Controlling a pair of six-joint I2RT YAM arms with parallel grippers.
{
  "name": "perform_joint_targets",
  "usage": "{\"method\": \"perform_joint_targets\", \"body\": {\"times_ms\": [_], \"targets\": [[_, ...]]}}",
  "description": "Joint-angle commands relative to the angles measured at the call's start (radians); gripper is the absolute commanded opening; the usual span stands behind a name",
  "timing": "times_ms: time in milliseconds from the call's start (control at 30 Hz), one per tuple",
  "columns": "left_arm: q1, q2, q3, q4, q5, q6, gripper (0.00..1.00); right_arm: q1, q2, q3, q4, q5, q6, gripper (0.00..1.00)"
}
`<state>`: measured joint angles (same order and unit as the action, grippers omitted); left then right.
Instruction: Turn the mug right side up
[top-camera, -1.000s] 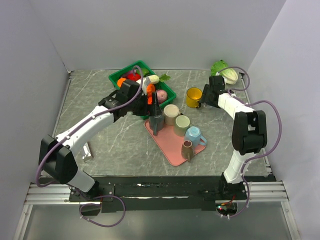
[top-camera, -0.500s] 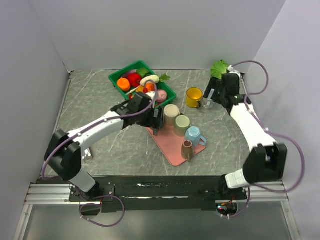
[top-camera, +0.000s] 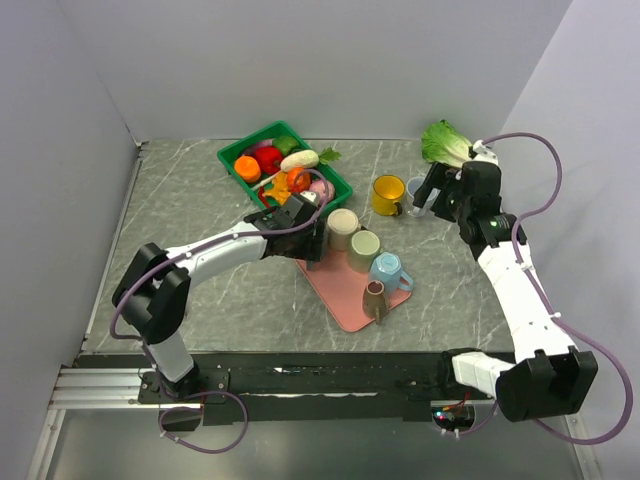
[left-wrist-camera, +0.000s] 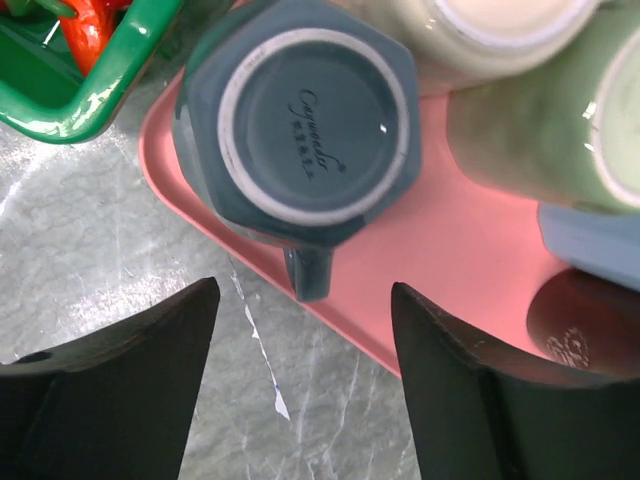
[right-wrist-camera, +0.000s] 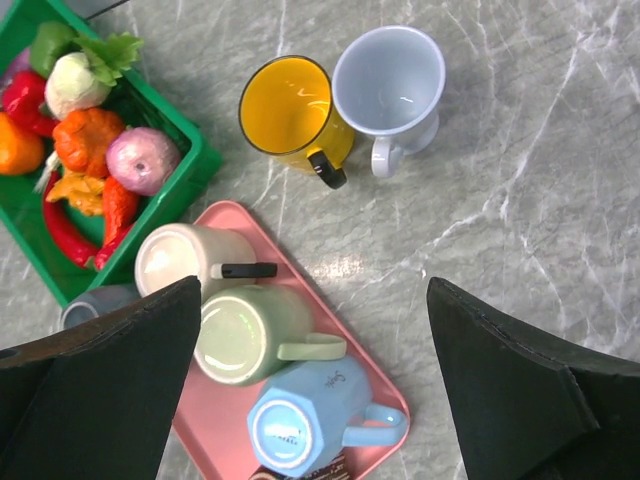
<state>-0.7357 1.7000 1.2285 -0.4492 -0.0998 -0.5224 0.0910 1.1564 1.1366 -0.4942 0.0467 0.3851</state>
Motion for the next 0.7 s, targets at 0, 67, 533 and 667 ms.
{"method": "perform_joint_targets", "body": {"times_ms": [0,67,533,667], "targets": [[-0.001,0.013,0.028,0.053,-0.032,-0.036,0.7,-0.005,-0.049,-0.026,0.002,-0.018,-0.003,1.0],[-0.001,0.026,0.043,0.058,-0.029,-0.037,0.65,-0.007,-0.066,-0.032,-0.007,-0.028,-0.005,1.0],[-0.002,0.13,0.157,-0.049,-0.073,-0.083,0.47,-0.013,-0.211,-0.136,-0.033,-0.069,0.021,1.0],[-0.002,0.139,0.167,-0.075,-0.106,-0.097,0.39,-0.014,-0.23,-0.173,-0.017,-0.106,0.052,0.99]]}}
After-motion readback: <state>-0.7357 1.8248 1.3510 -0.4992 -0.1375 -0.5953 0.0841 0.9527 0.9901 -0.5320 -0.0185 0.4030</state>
